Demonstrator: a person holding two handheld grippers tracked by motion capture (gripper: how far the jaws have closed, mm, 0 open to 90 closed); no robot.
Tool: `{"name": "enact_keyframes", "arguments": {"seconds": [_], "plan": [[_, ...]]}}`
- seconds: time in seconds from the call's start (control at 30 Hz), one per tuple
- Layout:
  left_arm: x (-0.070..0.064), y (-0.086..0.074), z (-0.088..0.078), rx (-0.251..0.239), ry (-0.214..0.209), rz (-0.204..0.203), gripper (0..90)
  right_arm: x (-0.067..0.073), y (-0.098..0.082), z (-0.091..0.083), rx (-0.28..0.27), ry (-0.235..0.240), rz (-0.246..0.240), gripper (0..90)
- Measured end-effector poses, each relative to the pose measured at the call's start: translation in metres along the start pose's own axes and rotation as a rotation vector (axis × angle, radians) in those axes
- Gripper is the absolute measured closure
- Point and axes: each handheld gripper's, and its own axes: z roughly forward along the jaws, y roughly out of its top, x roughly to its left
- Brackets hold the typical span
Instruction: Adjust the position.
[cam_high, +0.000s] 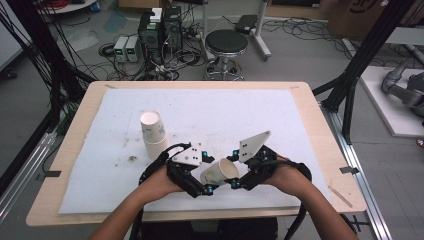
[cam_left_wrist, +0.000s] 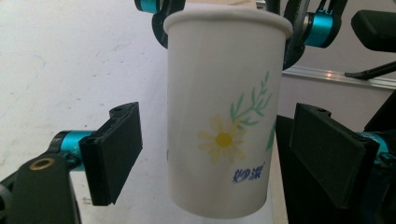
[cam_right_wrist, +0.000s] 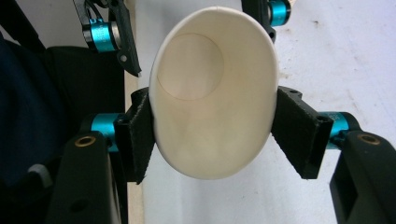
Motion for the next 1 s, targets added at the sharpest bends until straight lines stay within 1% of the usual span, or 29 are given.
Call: {"name": "enact_keyframes", "arguments": {"seconds": [0.07, 0.17, 0.3, 0.37, 0.5, 0.63, 0.73, 0.77, 0.8, 0.87, 1.0], "plan": [[0.000, 0.000, 0.001, 0.008, -0.003, -0.004, 17.2, 0.000, 0.002, 0.001, 0.015, 0.000, -0.003, 35.1], [0.000, 0.000, 0.003, 0.027, -0.005, 0.008, 17.8, 0.000, 0.004, 0.004, 0.035, 0.003, -0.011, 35.1], [0.000, 0.000, 0.006, 0.044, -0.010, 0.003, 18.8, 0.001, 0.006, 0.006, 0.059, 0.002, -0.020, 35.0], [0.000, 0.001, 0.007, 0.057, -0.014, 0.007, 21.7, 0.002, 0.008, 0.007, 0.071, 0.003, -0.030, 34.9], [0.000, 0.002, 0.010, 0.072, -0.022, 0.001, 24.5, 0.003, 0.008, 0.008, 0.074, 0.006, -0.031, 34.8], [0.000, 0.002, 0.011, 0.079, -0.026, -0.004, 27.9, 0.004, 0.009, 0.008, 0.078, 0.011, -0.045, 34.5], [0.000, 0.003, 0.012, 0.087, -0.031, -0.001, 28.6, 0.005, 0.010, 0.009, 0.081, 0.006, -0.057, 34.4], [0.000, 0.003, 0.012, 0.086, -0.039, 0.001, 32.4, 0.004, 0.010, 0.009, 0.083, 0.007, -0.058, 34.4], [0.000, 0.003, 0.012, 0.090, -0.045, 0.007, 32.4, 0.004, 0.010, 0.009, 0.083, 0.009, -0.059, 34.5], [-0.001, 0.003, 0.013, 0.094, -0.055, 0.014, 35.2, 0.004, 0.010, 0.010, 0.085, 0.013, -0.060, 34.4], [-0.001, 0.003, 0.014, 0.098, -0.052, 0.011, 36.0, 0.005, 0.010, 0.011, 0.088, 0.011, -0.062, 33.6]]}}
